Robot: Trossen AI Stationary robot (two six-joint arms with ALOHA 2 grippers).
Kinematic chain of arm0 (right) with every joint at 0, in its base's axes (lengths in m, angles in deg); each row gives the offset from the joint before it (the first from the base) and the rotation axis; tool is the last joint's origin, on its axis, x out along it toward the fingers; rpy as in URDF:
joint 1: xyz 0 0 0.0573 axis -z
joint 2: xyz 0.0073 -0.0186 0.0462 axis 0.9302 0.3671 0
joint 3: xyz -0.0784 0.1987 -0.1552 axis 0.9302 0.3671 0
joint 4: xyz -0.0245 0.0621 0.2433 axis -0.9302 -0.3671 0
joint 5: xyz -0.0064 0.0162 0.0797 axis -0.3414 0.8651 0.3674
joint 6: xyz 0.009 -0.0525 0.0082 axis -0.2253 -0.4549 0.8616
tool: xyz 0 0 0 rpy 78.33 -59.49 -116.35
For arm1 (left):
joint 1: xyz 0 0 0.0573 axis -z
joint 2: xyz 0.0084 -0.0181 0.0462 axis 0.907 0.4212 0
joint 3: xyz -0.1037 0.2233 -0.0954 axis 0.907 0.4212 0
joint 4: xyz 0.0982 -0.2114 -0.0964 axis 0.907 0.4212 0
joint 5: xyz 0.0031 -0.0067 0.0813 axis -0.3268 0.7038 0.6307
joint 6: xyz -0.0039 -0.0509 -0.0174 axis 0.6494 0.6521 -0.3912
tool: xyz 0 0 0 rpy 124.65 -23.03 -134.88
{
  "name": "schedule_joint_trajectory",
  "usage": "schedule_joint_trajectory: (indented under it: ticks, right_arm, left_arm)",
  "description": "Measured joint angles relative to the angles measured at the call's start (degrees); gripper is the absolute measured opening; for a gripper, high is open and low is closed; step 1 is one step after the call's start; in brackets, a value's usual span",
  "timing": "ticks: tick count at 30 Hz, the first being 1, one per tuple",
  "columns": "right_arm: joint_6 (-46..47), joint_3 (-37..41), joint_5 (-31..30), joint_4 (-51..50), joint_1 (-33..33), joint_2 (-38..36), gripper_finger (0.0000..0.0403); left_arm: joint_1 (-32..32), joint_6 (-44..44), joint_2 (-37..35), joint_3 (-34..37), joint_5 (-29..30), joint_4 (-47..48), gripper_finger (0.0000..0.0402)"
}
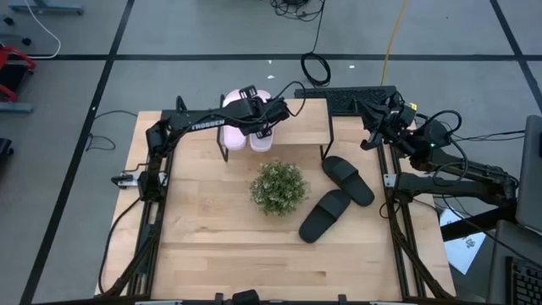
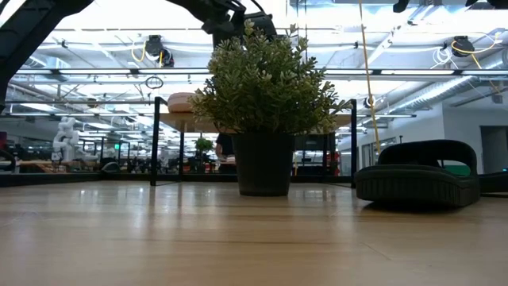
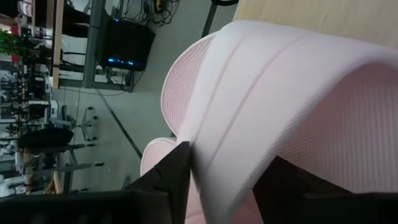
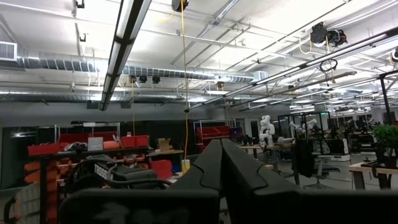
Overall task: Pick and place slides into the shelf
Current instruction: Put the pink slipper on the shelf, then put the top black slipper on the shelf
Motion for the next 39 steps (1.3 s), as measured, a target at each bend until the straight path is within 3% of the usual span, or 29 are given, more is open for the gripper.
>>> schedule_joint_trajectory:
  ticks: [24, 34, 36, 39]
  right_arm:
    - [1.5, 0.0, 0.0, 0.0, 0.0, 0.0, 0.0]
    - [1.5, 0.0, 0.3, 0.0, 0.0, 0.0, 0.0]
    - [1.1, 0.0, 2.6, -0.1, 0.0, 0.0, 0.0]
    - [-1.6, 0.0, 10.7, -1.7, 0.0, 0.0, 0.0]
  left_arm:
    - [1.0, 0.9, -2.8, 0.0, 1.9, 0.0, 0.0255]
    - [4.4, 1.5, -11.3, 0.0, 4.5, -0.1, 0.026]
    - [5.8, 1.2, -14.7, 0.0, 4.9, -0.1, 0.0258]
    - [8.4, 1.6, -20.1, 0.0, 4.9, -0.1, 0.0259]
